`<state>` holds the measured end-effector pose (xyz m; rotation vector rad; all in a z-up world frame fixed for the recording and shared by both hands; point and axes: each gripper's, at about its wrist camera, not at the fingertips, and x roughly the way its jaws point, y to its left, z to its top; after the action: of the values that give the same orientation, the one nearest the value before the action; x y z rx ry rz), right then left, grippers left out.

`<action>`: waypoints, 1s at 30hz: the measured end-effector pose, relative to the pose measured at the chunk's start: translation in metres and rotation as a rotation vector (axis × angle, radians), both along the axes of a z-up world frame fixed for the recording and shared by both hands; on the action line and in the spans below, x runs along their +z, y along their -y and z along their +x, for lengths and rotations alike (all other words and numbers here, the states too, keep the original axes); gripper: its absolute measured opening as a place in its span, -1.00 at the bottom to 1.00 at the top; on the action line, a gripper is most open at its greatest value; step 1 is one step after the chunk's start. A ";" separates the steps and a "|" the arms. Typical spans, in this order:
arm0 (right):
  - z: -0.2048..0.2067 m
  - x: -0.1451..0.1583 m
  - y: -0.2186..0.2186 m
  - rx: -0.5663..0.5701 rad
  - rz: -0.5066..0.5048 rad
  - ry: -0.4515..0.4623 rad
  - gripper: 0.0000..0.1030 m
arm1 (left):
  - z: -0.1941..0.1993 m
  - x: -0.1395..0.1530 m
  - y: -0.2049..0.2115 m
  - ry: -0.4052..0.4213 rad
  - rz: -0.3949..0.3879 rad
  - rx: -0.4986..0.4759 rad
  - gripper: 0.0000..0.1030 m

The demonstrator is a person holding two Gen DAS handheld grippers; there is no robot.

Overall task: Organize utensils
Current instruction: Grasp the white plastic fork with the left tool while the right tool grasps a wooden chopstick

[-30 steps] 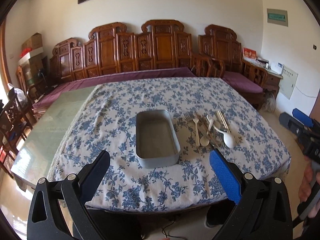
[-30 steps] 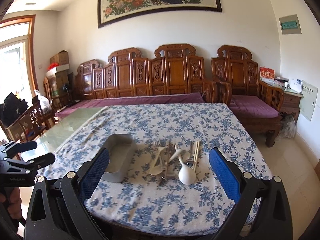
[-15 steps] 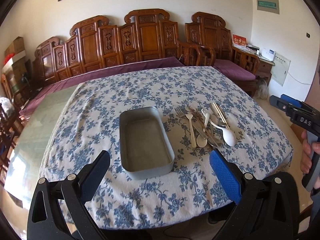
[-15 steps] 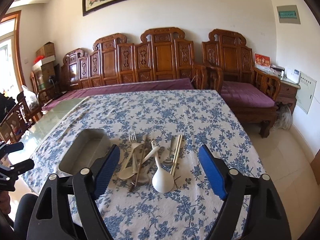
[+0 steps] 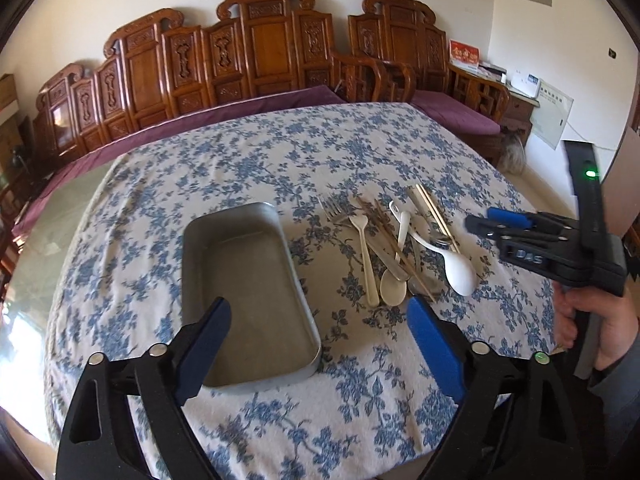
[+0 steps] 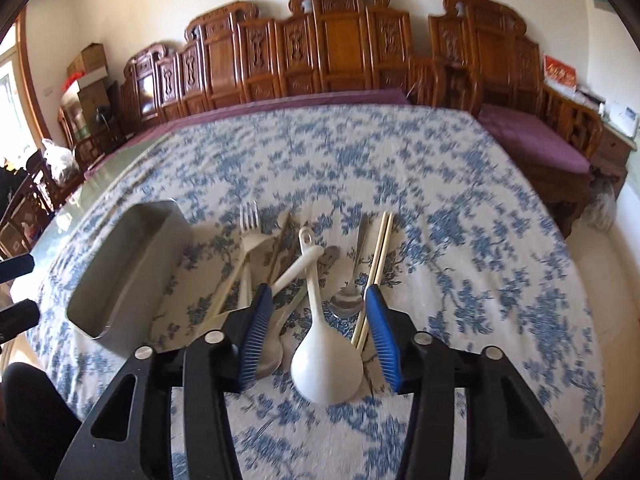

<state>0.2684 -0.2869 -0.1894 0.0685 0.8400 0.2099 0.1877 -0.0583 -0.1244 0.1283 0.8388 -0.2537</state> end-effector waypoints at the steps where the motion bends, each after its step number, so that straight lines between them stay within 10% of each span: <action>1: 0.005 -0.005 0.001 0.000 0.003 -0.008 -0.08 | 0.006 -0.004 0.004 -0.008 0.000 -0.009 0.56; 8: 0.017 -0.027 0.009 0.007 0.043 -0.042 -0.08 | 0.049 -0.034 0.032 -0.083 -0.035 -0.058 0.40; 18: 0.018 -0.028 -0.001 0.069 0.090 -0.048 -0.11 | 0.118 -0.090 0.062 -0.253 -0.076 -0.070 -0.42; 30: 0.018 -0.029 -0.009 0.097 0.121 -0.052 -0.12 | 0.139 -0.116 0.064 -0.316 -0.078 -0.036 -0.66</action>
<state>0.2868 -0.2781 -0.2183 0.1470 0.8829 0.3508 0.3268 -0.1221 -0.2402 0.0295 1.1397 -0.3455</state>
